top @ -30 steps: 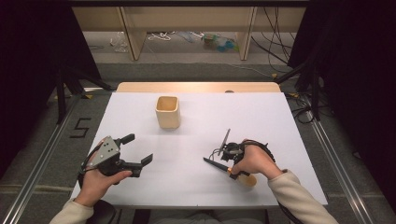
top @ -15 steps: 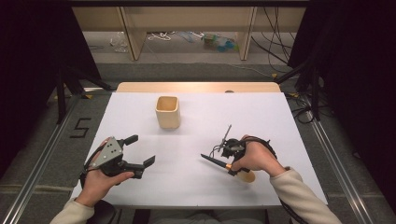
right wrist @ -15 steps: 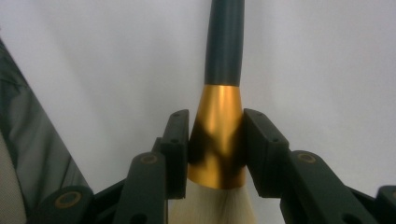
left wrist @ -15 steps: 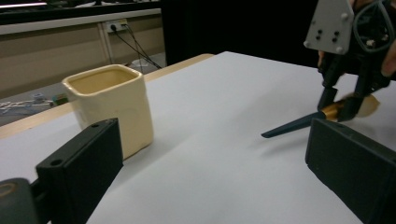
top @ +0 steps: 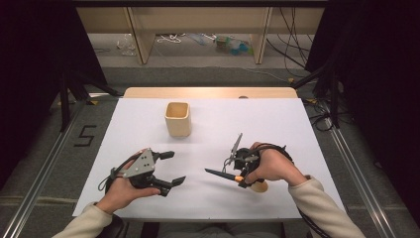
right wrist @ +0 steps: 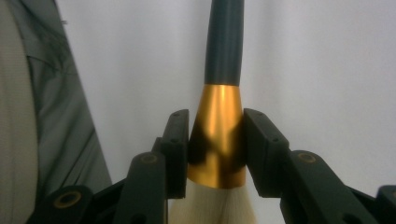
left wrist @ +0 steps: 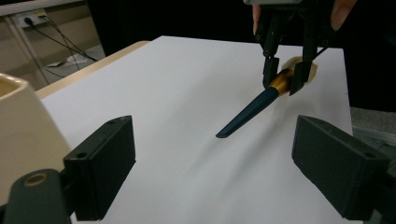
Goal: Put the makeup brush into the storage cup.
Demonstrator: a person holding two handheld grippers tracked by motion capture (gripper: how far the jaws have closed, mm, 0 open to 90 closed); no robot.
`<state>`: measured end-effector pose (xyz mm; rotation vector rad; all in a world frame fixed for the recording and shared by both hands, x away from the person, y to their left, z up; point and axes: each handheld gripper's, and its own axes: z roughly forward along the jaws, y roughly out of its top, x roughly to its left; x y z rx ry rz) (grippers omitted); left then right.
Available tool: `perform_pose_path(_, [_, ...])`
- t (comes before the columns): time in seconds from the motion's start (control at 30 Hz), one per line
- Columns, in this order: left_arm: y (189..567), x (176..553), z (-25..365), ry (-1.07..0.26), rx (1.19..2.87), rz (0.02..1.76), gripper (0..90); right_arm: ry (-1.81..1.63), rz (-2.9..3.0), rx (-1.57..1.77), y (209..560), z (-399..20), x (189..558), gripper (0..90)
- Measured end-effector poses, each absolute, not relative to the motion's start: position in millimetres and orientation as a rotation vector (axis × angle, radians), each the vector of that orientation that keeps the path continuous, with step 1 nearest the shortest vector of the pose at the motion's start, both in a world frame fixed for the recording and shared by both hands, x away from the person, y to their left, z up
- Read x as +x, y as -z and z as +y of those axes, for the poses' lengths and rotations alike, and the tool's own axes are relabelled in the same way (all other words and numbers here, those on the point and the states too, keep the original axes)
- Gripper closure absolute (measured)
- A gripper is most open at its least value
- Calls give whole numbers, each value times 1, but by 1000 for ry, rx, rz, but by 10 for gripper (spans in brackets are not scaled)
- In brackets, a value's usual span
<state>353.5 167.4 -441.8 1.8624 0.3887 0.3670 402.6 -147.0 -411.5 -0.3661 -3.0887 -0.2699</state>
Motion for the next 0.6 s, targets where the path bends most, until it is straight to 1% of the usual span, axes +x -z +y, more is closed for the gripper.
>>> perform_pose_path(0.13, [448,362,153,-329,1904,354,148,285,-3081,-326,404,-142,397,638])
perform_pose_path(0.33, [454,368,131,-299,1967,242,156,296,-3076,-291,401,-133,390,638])
perform_pose_path(0.6, [462,371,113,-243,2007,191,166,286,-3079,-226,399,-125,387,638])
